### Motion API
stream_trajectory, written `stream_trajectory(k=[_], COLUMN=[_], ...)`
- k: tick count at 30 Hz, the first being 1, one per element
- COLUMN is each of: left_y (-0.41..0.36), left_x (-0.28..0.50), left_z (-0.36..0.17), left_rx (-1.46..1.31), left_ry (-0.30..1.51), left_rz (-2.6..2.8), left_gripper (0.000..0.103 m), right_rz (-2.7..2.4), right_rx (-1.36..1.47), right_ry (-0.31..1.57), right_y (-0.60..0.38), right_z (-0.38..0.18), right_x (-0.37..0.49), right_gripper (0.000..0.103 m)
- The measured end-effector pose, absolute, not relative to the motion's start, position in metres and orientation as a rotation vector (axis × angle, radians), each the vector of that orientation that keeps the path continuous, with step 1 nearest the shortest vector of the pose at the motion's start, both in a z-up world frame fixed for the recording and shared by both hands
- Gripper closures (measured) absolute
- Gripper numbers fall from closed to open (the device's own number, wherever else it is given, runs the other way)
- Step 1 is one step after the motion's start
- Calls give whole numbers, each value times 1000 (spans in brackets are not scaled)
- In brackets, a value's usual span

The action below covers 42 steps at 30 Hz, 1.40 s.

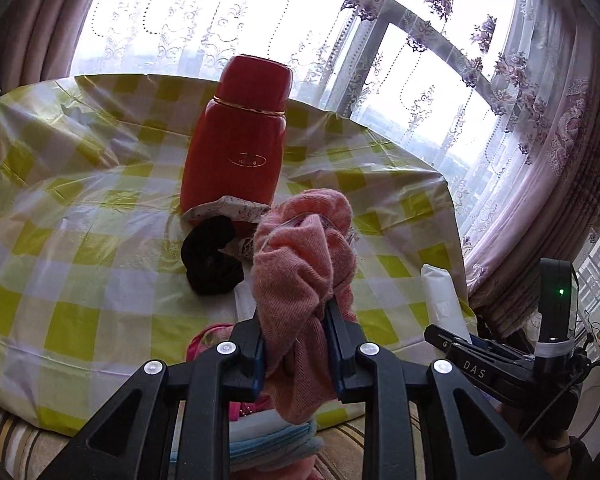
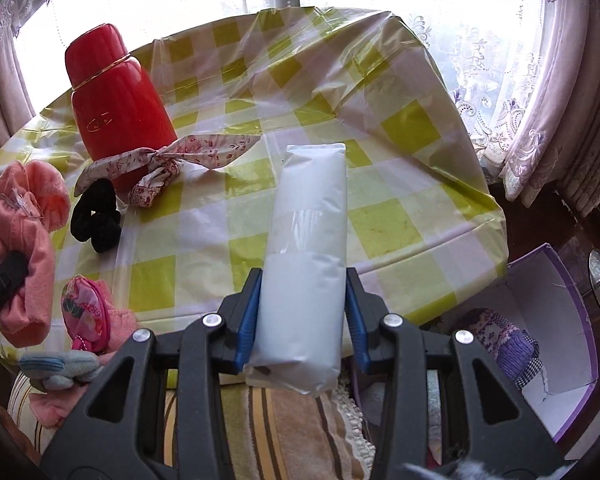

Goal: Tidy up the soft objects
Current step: 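Carry pink cloth and white tube into the white box and open both grippers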

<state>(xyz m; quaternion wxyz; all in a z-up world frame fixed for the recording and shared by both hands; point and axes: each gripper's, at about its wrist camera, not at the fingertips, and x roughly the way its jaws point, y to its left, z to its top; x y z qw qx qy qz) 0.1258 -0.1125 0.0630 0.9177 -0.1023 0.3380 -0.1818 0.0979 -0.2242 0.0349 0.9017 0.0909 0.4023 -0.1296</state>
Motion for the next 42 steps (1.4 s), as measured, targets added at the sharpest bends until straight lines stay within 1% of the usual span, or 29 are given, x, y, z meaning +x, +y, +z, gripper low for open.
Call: stream_trajectory(k=[14, 26, 27, 28, 29, 30, 31, 32, 42], left_y=[-200, -280, -286, -291, -297, -302, -306, -309, -288], left_x=[102, 71, 69, 66, 66, 64, 61, 60, 65], left_z=[67, 66, 65, 64, 62, 61, 60, 59, 61], left_rx=[-114, -44, -47, -57, -65, -61, -49, -39, -66], left_ry=[765, 830, 842, 860, 883, 900, 910, 911, 904], left_rz=[-590, -836, -868, -910, -945, -967, -976, -983, -952], left_gripper=[77, 74, 71, 61, 54, 43, 38, 38, 38], right_rz=[-391, -526, -540, -555, -568, -577, -583, -587, -547], right_rx=[290, 366, 372, 379, 388, 396, 401, 402, 377], right_ry=[880, 912, 915, 918, 920, 920, 918, 917, 954], right_y=[-312, -380, -384, -388, -392, -396, -399, -401, -386], right_z=[32, 27, 28, 28, 28, 28, 28, 28, 24], right_x=[38, -4, -6, -8, -9, -11, -12, -12, 0], right_gripper=[59, 58, 58, 56, 48, 43, 35, 33, 33])
